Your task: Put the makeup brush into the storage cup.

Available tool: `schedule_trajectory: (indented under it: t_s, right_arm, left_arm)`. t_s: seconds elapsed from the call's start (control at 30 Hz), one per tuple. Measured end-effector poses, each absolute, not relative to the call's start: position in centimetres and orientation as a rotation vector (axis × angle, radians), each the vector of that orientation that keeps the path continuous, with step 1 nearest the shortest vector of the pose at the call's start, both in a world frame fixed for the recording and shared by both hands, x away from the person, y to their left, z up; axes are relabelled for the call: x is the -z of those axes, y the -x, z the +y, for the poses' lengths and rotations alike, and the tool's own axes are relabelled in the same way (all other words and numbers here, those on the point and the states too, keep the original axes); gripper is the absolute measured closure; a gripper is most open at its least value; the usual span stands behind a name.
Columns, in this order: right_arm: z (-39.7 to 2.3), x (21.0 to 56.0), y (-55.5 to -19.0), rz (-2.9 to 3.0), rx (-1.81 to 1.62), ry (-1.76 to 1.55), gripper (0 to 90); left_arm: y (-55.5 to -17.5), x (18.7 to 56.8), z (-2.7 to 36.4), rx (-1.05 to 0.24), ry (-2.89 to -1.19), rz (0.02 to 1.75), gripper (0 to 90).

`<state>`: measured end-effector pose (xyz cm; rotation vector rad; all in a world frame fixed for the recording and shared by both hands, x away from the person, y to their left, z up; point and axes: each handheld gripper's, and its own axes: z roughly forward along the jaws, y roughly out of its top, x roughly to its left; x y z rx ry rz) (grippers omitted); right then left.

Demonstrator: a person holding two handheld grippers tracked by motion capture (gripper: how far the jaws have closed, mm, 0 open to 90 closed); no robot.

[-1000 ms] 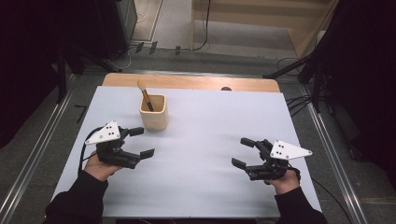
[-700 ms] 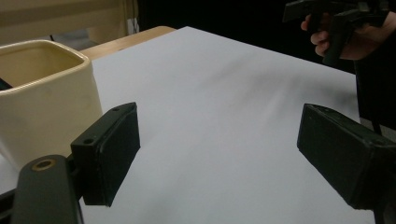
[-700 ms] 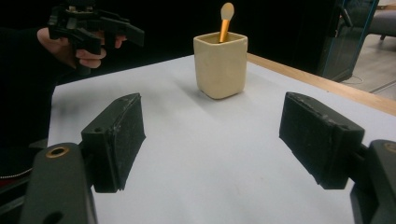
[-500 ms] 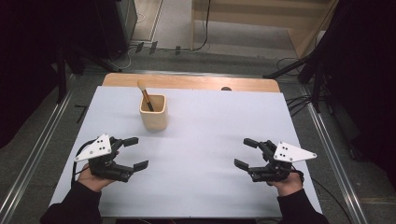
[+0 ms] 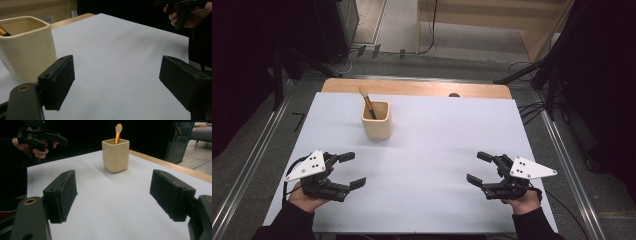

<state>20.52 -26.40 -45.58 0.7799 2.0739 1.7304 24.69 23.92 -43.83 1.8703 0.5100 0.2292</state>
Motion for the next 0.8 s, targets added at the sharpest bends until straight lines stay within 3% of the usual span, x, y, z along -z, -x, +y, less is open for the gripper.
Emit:
schedule_trajectory:
  t_s: [0.8]
  right_arm:
    - [-26.64,45.59,-20.62,2.065,-1.726,-0.794,22.6]
  left_arm:
    - [-24.85,43.98,23.97,-0.236,-1.867,0.537,13.0]
